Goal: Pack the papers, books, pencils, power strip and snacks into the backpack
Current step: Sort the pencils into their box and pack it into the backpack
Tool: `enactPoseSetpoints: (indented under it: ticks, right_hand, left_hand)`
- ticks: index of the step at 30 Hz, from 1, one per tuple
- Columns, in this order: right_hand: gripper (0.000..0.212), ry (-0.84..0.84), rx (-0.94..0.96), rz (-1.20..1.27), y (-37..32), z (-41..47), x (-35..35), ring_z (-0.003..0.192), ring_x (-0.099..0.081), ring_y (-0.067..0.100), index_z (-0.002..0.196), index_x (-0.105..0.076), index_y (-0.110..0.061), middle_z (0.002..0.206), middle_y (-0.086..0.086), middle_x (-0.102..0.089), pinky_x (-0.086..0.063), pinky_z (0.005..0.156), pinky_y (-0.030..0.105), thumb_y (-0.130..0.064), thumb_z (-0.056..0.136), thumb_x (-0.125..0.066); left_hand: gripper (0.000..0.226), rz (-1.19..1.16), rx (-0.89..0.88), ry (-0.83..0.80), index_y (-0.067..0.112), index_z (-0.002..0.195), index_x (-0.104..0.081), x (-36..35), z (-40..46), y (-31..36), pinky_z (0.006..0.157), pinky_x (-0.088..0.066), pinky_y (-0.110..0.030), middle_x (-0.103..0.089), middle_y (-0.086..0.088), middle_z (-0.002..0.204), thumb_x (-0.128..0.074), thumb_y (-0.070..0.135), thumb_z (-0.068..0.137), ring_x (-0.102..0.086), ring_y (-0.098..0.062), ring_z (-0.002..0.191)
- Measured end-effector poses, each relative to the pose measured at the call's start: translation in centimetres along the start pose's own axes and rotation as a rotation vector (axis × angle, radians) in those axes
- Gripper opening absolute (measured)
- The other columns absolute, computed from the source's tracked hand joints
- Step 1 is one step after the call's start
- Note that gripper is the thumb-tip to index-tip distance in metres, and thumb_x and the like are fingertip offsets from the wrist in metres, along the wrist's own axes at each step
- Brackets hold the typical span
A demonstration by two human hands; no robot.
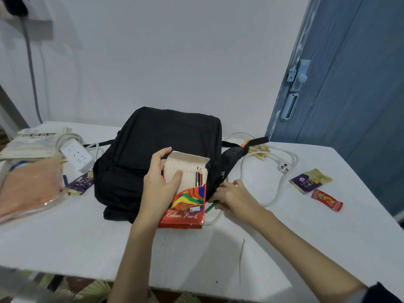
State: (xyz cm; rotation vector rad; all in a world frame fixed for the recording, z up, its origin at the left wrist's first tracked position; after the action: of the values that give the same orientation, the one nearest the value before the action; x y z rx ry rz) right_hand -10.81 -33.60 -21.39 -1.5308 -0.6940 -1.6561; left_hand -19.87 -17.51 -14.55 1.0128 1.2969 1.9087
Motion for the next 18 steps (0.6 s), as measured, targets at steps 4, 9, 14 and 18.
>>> enactPoseSetpoints:
  ticks: [4,9,14,18]
  right_hand:
    - [0.019,0.019,0.019,-0.006,0.0,-0.1,-0.6,0.108,-0.049,0.016,0.104,-0.068,-0.020,0.107,-0.004,-0.062,-0.028,0.088,0.033,-0.018,0.092,-0.053]
    - [0.009,0.256,-0.232,0.562,2.2,-0.8,1.7,0.084,-0.063,0.013,0.096,-0.062,-0.017,0.090,0.000,-0.069,-0.049,0.082,0.034,-0.015,0.090,-0.056]
    - [0.014,0.510,-0.423,1.217,4.3,-2.2,8.6,0.051,-0.062,0.012,0.094,-0.062,-0.011,0.069,0.006,-0.061,-0.047,0.054,0.025,0.001,0.086,-0.061]
    - [0.014,0.204,-0.115,0.829,1.2,-1.1,13.2,0.057,-0.055,0.004,0.089,-0.075,-0.008,0.071,0.000,-0.065,-0.039,0.054,0.010,-0.003,0.076,-0.074]
  left_hand:
    - [0.043,-0.037,0.017,0.009,0.033,0.122,-0.039,-0.4,-0.1,-0.4,0.054,-0.050,-0.008,-0.051,0.029,0.095,-0.059,0.014,0.090,-0.059,0.015,0.080]
    - [0.040,-0.109,0.038,0.040,0.034,0.118,-0.039,-0.3,-0.1,-0.6,0.053,-0.051,-0.010,-0.054,0.025,0.095,-0.058,0.013,0.090,-0.063,0.008,0.080]
    - [0.038,-0.158,0.056,0.074,0.034,0.118,-0.039,-1.0,-0.2,-0.8,0.052,-0.049,-0.009,-0.053,0.024,0.096,-0.056,0.013,0.092,-0.063,0.002,0.083]
    - [0.037,-0.157,0.048,-0.036,0.031,0.120,-0.042,-3.1,-0.3,-0.7,0.055,-0.051,-0.013,-0.057,0.020,0.096,-0.056,0.011,0.092,-0.063,0.009,0.082]
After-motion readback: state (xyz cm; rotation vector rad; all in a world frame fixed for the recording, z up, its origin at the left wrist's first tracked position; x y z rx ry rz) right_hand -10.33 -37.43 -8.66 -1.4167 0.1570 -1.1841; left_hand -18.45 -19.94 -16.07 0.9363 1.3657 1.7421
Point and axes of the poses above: each hand's wrist, its own z-axis towards the middle knuckle, its own x-axis out of the back of the hand, y = z × x, the point moved 5 cm from there along z, towards the middle knuckle
